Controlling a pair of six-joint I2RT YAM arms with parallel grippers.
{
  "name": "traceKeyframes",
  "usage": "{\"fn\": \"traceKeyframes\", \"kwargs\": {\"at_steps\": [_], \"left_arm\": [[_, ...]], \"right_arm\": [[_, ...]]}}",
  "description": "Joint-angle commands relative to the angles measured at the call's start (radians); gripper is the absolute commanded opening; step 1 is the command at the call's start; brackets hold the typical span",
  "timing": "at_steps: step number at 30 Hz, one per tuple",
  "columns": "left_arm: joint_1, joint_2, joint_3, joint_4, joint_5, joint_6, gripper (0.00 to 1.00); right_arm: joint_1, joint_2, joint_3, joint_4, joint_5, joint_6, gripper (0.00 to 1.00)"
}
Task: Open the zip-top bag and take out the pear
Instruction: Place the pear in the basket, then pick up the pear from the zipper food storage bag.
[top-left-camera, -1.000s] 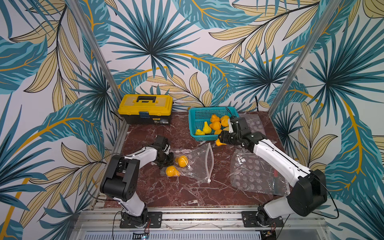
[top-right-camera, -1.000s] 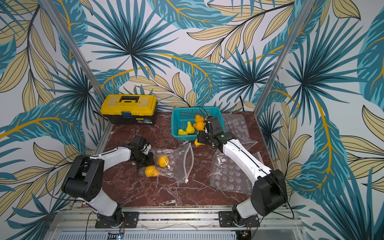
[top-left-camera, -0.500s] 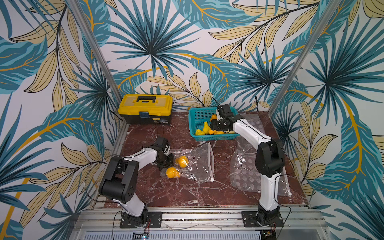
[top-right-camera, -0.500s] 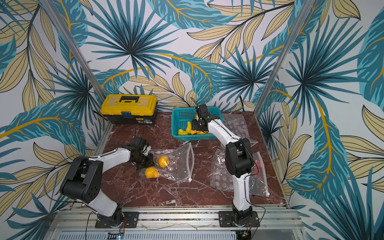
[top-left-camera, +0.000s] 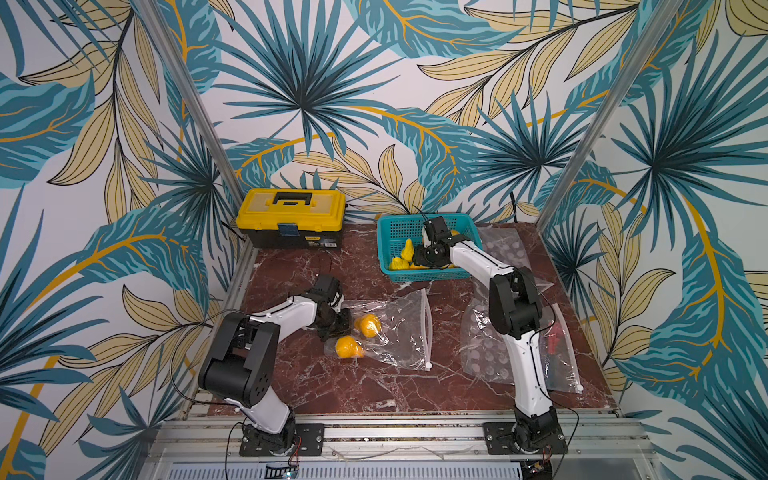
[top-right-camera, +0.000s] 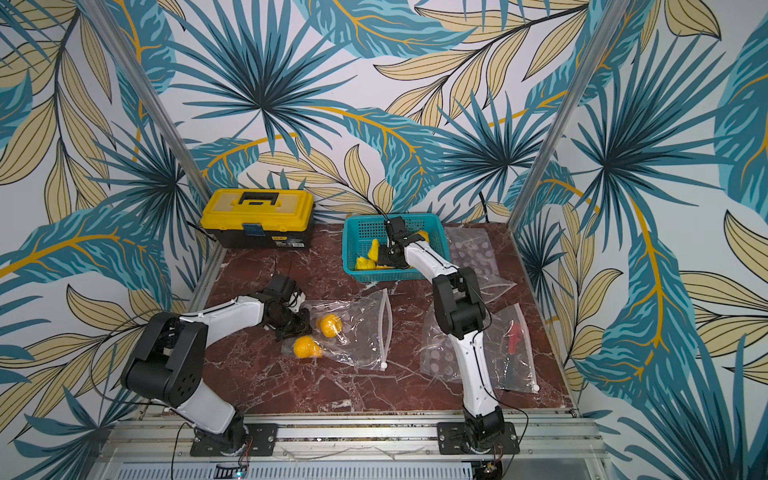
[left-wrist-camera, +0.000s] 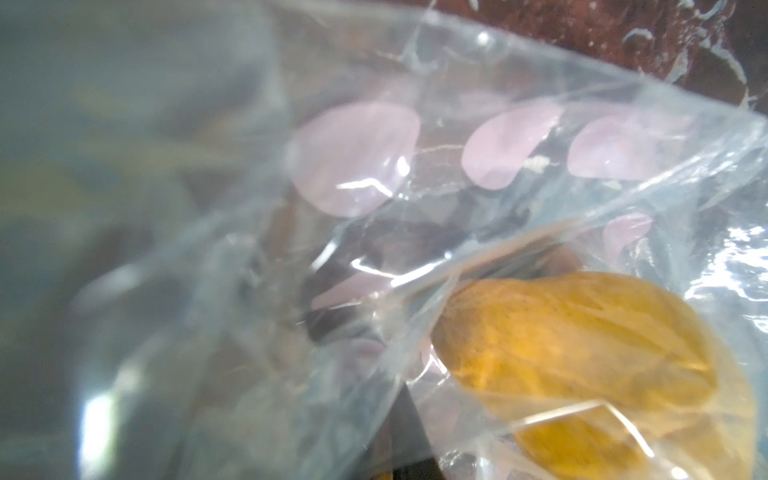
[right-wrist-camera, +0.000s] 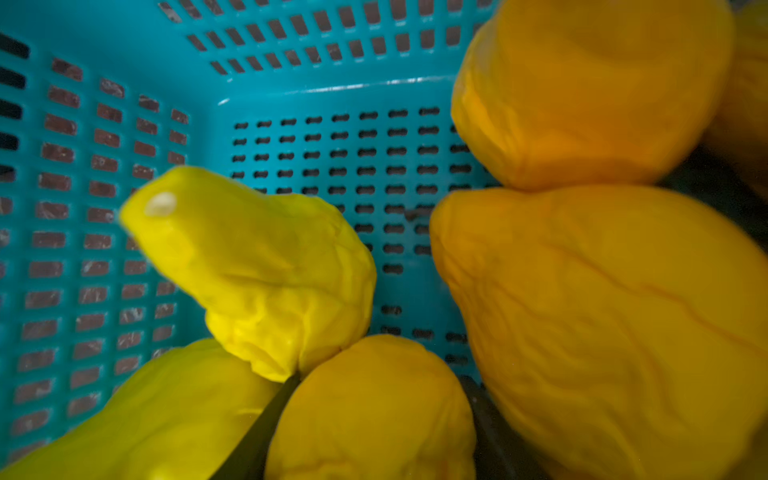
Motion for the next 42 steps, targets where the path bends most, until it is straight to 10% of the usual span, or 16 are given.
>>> {"fn": "traceKeyframes", "kwargs": {"at_steps": [1,16,33,42], "left_arm": [[-0.010,-0.032,0.001,-0.015,0.011,-0.015,0.12],[-0.025,-0.044,0.008,-0.015,0.004,-0.002,0.12],[-0.025,-0.045,0.008,-0.012,0.000,0.037,0.12],[-0.024,-0.043,0.020,-0.008,-0.006,0.059,0.16]], "right_arm": [[-0.003,0.048,0.075,0.037,0.022,-0.030,0.61],[-0.004,-0.253,-0.008,-0.089,0.015,-0.110,0.80],[-0.019,-0.777,-0.581,-0.164,-0.125,-0.036,1.00],[-0.019,-0.962,-1.027,0.030,-0.331,0.192,0.60]]}}
